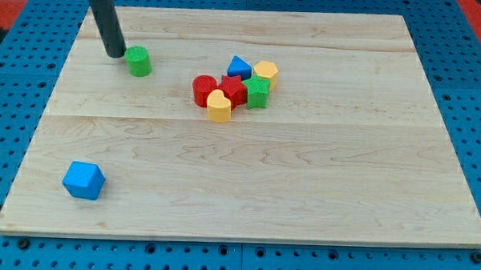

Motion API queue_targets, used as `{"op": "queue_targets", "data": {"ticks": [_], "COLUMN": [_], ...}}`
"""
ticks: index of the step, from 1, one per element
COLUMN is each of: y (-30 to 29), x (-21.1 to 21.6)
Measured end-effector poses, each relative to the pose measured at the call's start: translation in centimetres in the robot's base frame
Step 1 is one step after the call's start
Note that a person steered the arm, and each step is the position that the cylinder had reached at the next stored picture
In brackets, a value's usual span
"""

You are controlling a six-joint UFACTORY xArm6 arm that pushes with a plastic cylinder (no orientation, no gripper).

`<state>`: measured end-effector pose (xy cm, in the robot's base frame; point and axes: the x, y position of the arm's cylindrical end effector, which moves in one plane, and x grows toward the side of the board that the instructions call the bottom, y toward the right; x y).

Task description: Push the red circle into the left of the red star

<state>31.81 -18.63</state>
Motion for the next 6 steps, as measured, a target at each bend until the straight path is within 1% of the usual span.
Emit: {"op": "queue_targets", "data": {"ticks": [1,2,3,4,5,6], "y": [6.4,8.7,5.9,7.3,11.6,9.9], "x": [1.0,1.2,3.6,7.6,7.3,7.3]}}
